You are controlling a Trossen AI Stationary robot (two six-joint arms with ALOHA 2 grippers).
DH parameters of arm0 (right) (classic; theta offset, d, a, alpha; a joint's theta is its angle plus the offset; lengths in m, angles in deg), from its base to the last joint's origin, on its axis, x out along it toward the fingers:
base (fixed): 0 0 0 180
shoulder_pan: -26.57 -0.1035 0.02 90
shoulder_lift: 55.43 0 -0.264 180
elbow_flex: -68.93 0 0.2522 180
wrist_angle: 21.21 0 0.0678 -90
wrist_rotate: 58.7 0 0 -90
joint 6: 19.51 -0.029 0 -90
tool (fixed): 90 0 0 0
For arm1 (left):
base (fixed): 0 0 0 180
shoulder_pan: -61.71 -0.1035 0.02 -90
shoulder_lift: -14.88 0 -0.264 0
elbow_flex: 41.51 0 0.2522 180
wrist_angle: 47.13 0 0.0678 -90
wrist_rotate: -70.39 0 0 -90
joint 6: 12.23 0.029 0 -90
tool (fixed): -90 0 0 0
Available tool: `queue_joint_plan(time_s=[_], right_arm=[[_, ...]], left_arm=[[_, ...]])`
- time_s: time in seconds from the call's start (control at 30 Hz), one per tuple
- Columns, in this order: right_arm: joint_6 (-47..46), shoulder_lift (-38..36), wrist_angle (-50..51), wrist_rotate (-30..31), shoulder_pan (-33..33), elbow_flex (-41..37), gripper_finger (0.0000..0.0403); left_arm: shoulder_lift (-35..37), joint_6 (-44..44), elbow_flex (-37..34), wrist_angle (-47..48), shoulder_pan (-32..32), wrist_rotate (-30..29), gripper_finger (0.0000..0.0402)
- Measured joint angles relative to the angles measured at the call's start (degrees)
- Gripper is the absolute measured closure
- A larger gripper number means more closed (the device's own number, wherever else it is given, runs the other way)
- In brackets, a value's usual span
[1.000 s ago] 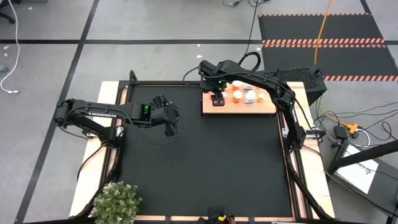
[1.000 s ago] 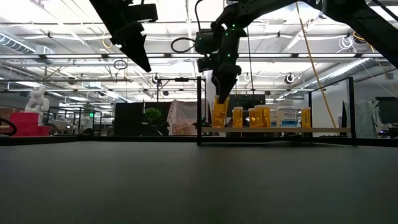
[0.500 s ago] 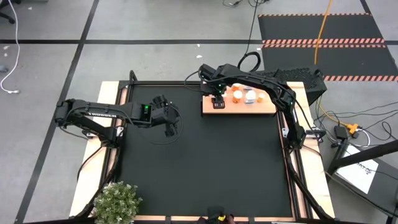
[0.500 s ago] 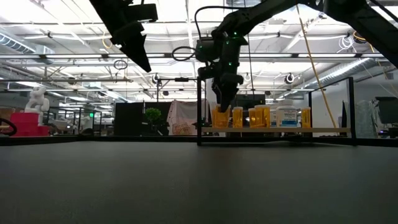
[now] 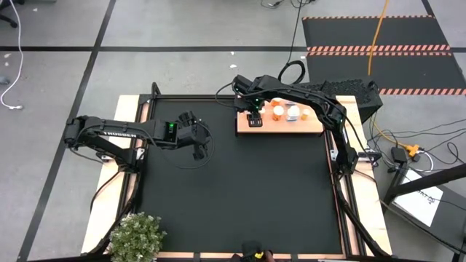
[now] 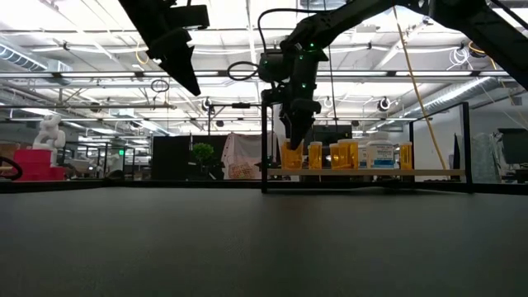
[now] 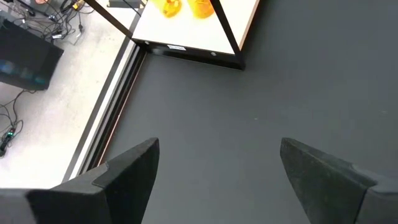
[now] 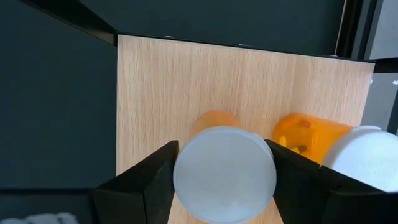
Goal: Pick and place medicine bottles onto shelf by color
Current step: Put the large orange pill bottle on the shelf aligned with the other large orange pill bottle, then return to Home Position
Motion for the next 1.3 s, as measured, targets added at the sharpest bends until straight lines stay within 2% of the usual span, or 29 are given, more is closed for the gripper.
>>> queue_joint_plan(time_s=[0.33, 0.63, 0.8, 1.13, 1.2, 1.3], right_arm=[[-0.2, 0.0, 0.3, 0.0, 0.0, 0.0, 0.0181], [-0.6, -1.0, -0.1, 0.1, -0.1, -0.1, 0.0122], [-1.3, -3.2, -0.9, 0.1, -0.1, -0.1, 0.0113], [-9.0, -13.4, -0.3, 0.0, -1.3, -0.3, 0.0112], [-10.2, -16.5, -1.2, 0.0, -2.8, -2.4, 0.0112], [-11.6, -23.0, -6.7, -0.2, -5.6, -9.5, 0.0114]], left_arm=[[0.0, 0.0, 0.0, 0.0, 0.0, 0.0, 0.0066], [0.0, 0.5, 0.0, -1.4, 0.0, 2.0, 0.0066], [0.0, 1.0, 0.0, -1.9, 0.0, 2.5, 0.0066], [0.0, -0.8, 0.0, -3.0, 0.0, 2.2, 0.0066], [0.0, -1.2, 0.0, -3.0, 0.1, 2.1, 0.0066], [0.0, 2.2, 0.0, -4.7, 0.1, 2.0, 0.0066]])
